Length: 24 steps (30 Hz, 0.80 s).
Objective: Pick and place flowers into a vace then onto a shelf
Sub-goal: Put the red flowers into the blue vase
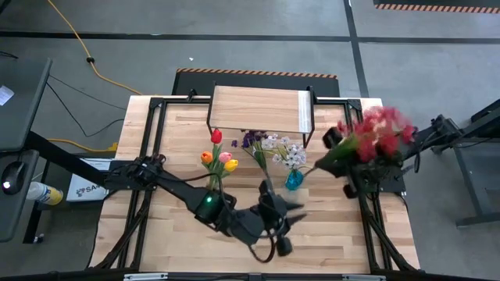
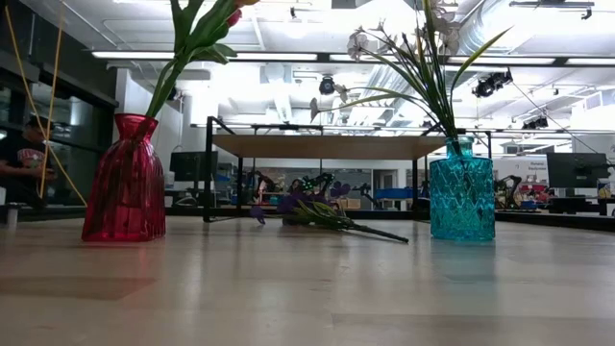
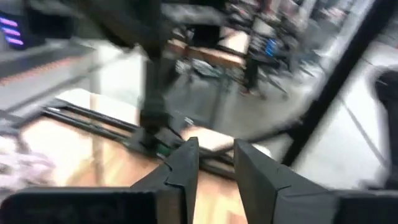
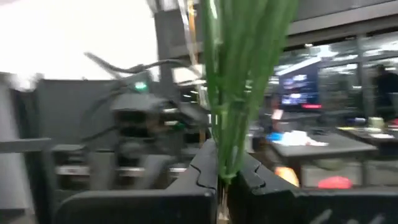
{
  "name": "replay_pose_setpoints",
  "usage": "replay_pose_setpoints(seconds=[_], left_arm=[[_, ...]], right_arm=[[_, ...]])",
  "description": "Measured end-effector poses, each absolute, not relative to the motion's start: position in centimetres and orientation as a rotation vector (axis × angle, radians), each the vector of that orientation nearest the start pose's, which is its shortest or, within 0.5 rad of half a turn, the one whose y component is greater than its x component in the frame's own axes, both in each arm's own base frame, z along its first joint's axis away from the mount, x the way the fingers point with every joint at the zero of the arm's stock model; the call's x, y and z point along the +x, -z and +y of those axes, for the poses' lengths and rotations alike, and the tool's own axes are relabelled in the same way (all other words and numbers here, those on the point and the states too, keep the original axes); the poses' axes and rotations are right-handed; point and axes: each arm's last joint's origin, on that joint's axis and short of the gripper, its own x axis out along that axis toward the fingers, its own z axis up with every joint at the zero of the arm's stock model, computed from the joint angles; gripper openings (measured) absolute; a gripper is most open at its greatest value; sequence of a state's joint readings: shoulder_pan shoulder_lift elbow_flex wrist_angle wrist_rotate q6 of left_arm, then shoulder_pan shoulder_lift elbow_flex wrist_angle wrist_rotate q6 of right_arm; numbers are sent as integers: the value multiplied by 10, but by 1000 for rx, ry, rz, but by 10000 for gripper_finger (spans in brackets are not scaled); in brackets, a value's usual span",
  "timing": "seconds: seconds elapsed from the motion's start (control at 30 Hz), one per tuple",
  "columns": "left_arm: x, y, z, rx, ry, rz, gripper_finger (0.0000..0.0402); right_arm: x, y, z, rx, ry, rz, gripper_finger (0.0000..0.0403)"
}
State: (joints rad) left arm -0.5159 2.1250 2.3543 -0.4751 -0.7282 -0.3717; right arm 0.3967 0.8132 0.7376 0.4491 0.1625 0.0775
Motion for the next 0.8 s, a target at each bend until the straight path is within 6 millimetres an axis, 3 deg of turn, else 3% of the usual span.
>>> replay_pose_setpoints(seconds=[0.2, 0.47, 0.63, 0.8], left_arm=[[412, -420, -228, -233, -182, 174, 145], [400, -417, -247, -278, -153, 207, 125], [396, -416, -252, -299, -147, 214, 113], [394, -413, -253, -297, -150, 243, 111]], right_arm=[[129, -372, 52, 162, -164, -266, 1], [93, -362, 39, 139, -22, -152, 0], [85, -356, 35, 121, 47, -99, 0], [91, -342, 38, 109, 101, 31, 0]])
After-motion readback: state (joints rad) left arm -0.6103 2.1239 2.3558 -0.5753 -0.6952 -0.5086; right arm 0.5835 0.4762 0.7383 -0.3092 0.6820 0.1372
